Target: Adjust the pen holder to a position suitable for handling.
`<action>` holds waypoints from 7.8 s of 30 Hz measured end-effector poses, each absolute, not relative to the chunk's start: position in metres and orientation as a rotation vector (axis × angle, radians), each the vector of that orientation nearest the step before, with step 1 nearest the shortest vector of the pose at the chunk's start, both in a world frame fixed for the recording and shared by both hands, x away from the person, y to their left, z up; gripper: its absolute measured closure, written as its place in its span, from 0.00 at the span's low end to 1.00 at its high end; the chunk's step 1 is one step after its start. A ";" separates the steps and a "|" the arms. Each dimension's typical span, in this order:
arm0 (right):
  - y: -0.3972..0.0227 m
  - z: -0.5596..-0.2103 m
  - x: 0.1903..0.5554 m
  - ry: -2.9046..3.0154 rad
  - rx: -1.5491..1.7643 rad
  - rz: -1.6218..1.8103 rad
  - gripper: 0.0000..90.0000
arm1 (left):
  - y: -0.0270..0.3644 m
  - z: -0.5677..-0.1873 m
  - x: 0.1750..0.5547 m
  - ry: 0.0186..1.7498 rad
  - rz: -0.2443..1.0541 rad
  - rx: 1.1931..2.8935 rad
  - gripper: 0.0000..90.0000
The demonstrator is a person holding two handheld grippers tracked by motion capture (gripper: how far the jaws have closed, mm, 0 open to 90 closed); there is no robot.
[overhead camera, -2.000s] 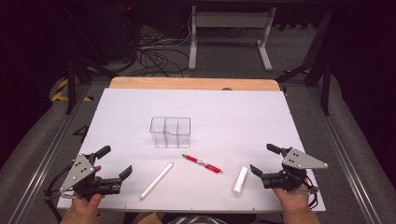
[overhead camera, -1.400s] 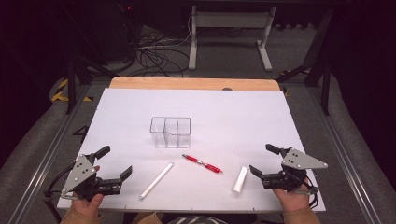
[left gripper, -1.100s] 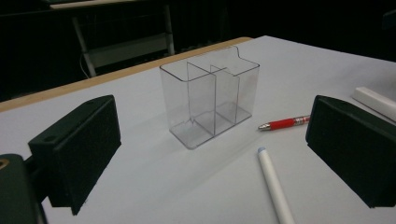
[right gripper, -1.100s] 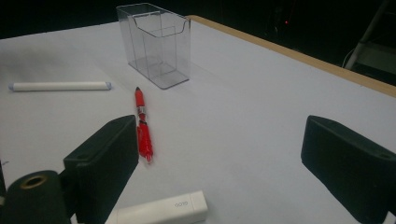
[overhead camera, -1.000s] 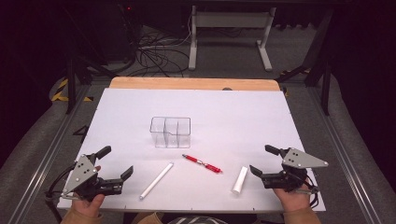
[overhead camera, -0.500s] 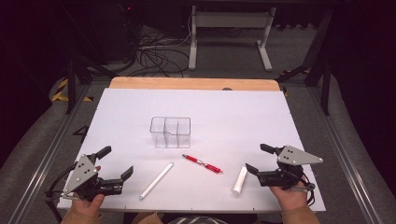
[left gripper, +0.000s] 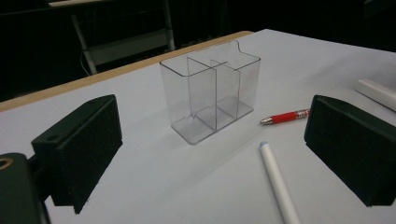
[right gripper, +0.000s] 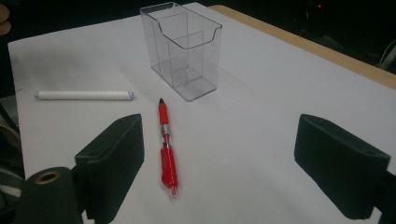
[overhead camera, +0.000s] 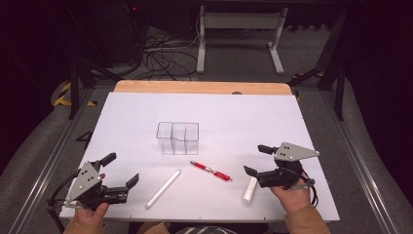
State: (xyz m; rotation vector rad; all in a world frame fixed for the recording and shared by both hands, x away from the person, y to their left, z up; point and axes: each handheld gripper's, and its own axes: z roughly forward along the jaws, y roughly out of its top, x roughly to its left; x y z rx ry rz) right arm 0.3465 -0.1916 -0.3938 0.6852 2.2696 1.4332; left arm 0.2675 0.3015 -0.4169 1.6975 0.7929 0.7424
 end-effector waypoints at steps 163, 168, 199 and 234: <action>-0.051 -0.376 0.390 2.667 0.490 1.023 0.89 | 0.303 -0.420 0.271 0.804 0.718 1.691 0.06; -0.056 -0.368 0.386 2.603 0.478 1.149 0.89 | 0.303 -0.419 0.271 0.808 0.717 1.692 0.06; -0.075 -0.346 0.390 2.168 0.445 1.776 0.88 | 0.305 -0.420 0.272 0.801 0.719 1.701 0.06; -0.058 -0.346 0.403 1.979 0.500 1.796 0.88 | 0.305 -0.420 0.273 0.808 0.717 1.695 0.06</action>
